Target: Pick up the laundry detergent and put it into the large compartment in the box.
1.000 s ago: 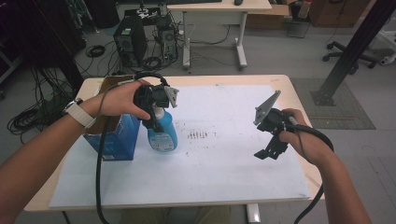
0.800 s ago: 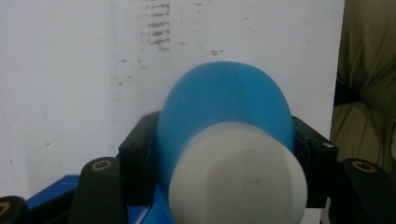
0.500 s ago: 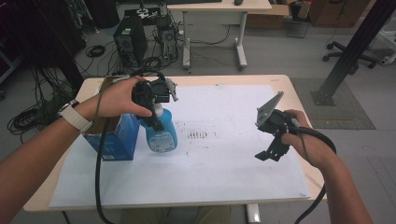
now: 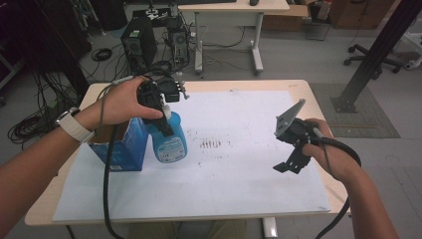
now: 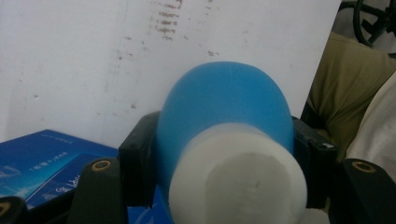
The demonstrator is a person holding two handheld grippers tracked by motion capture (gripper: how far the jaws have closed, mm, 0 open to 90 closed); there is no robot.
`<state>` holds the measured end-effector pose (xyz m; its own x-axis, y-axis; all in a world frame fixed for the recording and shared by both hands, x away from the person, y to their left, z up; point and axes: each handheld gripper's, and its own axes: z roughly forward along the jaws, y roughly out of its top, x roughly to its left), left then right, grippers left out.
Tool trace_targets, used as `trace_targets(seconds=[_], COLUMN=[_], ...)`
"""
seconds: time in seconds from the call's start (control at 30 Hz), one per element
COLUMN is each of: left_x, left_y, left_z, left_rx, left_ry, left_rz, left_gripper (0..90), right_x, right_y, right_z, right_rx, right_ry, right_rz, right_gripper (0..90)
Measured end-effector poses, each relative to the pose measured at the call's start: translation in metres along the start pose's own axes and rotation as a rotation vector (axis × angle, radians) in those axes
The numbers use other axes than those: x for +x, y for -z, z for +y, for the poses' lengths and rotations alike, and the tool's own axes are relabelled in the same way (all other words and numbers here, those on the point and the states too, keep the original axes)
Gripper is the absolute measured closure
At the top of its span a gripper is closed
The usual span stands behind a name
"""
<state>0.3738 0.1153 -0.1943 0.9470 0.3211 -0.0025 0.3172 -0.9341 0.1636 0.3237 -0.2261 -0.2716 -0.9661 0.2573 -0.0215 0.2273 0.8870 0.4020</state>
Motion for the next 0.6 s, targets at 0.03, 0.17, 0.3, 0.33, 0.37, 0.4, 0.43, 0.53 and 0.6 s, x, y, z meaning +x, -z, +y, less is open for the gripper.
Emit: trace_targets(seconds=[0.03,0.17,0.3,0.33,0.37,0.4,0.43,0.53,0.6], left_x=[0.000,0.000,-0.001,-0.001,-0.002,-0.002,-0.002,-0.003,-0.003], left_y=[0.002,0.008,0.016,0.018,0.019,0.021,0.023,0.029,0.034], left_z=[0.000,0.000,-0.001,-0.001,-0.001,-0.001,-0.001,-0.001,-0.002], left_rx=[-0.001,0.008,0.001,0.012,0.021,0.020,0.026,0.024,0.021], left_ry=[0.013,0.049,0.082,0.093,0.099,0.107,0.117,0.143,0.162], left_rz=[0.001,-0.004,0.002,0.002,0.006,0.010,0.013,0.024,0.029], left_gripper=[37.5,37.5,37.5,37.5,37.5,37.5,37.5,37.5,37.5], right_x=[0.000,0.001,0.001,0.001,0.001,0.002,0.002,0.003,0.003], right_y=[0.000,0.000,0.000,0.001,0.001,0.001,0.001,0.000,0.000], right_z=[0.000,0.000,0.000,0.001,0.001,0.001,0.001,0.001,0.001], right_rx=[0.000,0.001,-0.002,-0.002,-0.001,-0.003,-0.003,-0.002,-0.003], right_ry=[0.001,0.002,0.003,0.003,0.002,0.003,0.004,0.004,0.004], right_rz=[0.000,0.000,-0.002,-0.002,-0.003,-0.002,-0.002,0.000,0.000], right_gripper=[5.5,5.5,5.5,5.5,5.5,5.4,5.5,5.5,5.5])
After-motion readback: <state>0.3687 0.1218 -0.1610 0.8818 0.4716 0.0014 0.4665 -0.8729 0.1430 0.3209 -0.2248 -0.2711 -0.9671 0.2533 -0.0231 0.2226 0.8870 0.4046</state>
